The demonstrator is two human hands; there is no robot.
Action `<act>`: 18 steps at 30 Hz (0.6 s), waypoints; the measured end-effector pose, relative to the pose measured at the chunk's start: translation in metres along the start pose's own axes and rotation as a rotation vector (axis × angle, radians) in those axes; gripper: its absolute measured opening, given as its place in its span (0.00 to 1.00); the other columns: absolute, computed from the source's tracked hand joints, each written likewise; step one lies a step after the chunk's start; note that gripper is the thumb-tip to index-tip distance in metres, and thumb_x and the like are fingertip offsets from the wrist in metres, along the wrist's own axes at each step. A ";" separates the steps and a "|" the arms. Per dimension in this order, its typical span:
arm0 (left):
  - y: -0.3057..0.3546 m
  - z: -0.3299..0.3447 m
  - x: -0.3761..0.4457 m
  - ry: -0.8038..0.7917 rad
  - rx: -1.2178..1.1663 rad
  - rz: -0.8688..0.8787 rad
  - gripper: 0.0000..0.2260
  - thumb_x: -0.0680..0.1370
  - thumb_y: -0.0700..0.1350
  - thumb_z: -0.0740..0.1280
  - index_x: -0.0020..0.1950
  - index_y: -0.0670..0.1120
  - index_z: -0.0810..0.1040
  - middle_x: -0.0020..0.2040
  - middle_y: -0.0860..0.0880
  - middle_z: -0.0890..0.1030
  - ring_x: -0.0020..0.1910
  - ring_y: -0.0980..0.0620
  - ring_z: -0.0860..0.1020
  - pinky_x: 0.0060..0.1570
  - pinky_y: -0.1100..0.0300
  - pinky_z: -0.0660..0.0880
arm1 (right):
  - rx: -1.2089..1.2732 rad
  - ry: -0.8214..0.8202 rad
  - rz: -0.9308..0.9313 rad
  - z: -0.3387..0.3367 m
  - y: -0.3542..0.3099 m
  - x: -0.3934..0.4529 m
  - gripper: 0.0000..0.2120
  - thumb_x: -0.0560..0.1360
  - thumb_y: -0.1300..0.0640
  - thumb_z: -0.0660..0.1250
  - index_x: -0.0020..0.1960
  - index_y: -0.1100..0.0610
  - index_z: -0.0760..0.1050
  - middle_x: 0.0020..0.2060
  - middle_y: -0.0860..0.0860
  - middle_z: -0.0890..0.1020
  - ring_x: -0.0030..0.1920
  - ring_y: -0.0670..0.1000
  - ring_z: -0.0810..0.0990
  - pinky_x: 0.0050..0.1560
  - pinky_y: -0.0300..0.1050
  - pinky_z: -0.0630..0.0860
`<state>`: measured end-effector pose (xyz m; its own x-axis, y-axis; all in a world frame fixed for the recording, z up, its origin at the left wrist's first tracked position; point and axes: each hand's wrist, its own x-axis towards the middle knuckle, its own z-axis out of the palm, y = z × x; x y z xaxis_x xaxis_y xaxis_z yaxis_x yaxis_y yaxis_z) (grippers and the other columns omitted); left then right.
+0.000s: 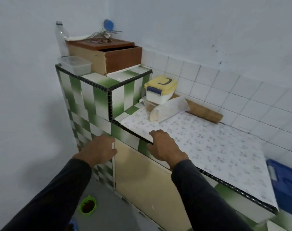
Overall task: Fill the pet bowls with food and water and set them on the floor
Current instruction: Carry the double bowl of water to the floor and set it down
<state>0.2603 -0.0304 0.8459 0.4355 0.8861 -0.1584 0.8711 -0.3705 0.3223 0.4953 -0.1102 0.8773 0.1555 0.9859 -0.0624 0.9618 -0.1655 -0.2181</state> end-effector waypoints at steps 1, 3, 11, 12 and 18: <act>0.015 0.004 0.003 0.004 0.011 0.019 0.23 0.82 0.56 0.66 0.74 0.48 0.74 0.68 0.45 0.77 0.64 0.46 0.76 0.66 0.50 0.74 | 0.000 0.011 0.026 -0.003 0.013 -0.008 0.22 0.80 0.52 0.63 0.72 0.56 0.68 0.65 0.56 0.72 0.65 0.60 0.72 0.64 0.56 0.72; 0.047 0.012 0.007 0.002 0.051 0.047 0.26 0.81 0.57 0.67 0.77 0.48 0.71 0.71 0.45 0.76 0.67 0.45 0.75 0.67 0.49 0.74 | 0.000 0.030 0.076 -0.009 0.041 -0.026 0.23 0.80 0.50 0.63 0.73 0.56 0.68 0.68 0.57 0.72 0.66 0.60 0.71 0.66 0.56 0.71; 0.183 0.056 0.010 -0.078 0.142 0.215 0.26 0.82 0.59 0.64 0.77 0.51 0.69 0.71 0.45 0.72 0.67 0.44 0.73 0.65 0.50 0.74 | 0.035 0.067 0.263 -0.028 0.159 -0.108 0.21 0.80 0.51 0.62 0.72 0.56 0.69 0.67 0.57 0.72 0.66 0.60 0.72 0.64 0.55 0.72; 0.202 0.062 0.009 -0.082 0.132 0.236 0.26 0.82 0.59 0.64 0.78 0.51 0.69 0.71 0.45 0.72 0.68 0.44 0.73 0.65 0.51 0.74 | 0.036 0.067 0.284 -0.030 0.174 -0.120 0.22 0.80 0.51 0.62 0.72 0.56 0.69 0.67 0.57 0.72 0.66 0.59 0.72 0.64 0.55 0.72; 0.312 0.105 -0.006 -0.137 0.169 0.347 0.27 0.83 0.60 0.62 0.80 0.52 0.65 0.76 0.47 0.69 0.72 0.45 0.70 0.69 0.49 0.71 | 0.051 0.076 0.404 -0.040 0.269 -0.194 0.21 0.80 0.50 0.62 0.71 0.56 0.69 0.65 0.57 0.74 0.64 0.60 0.72 0.64 0.55 0.72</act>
<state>0.5537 -0.1804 0.8496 0.7267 0.6591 -0.1937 0.6868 -0.6919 0.2227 0.7328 -0.3445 0.8700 0.5364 0.8400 -0.0813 0.8077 -0.5390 -0.2390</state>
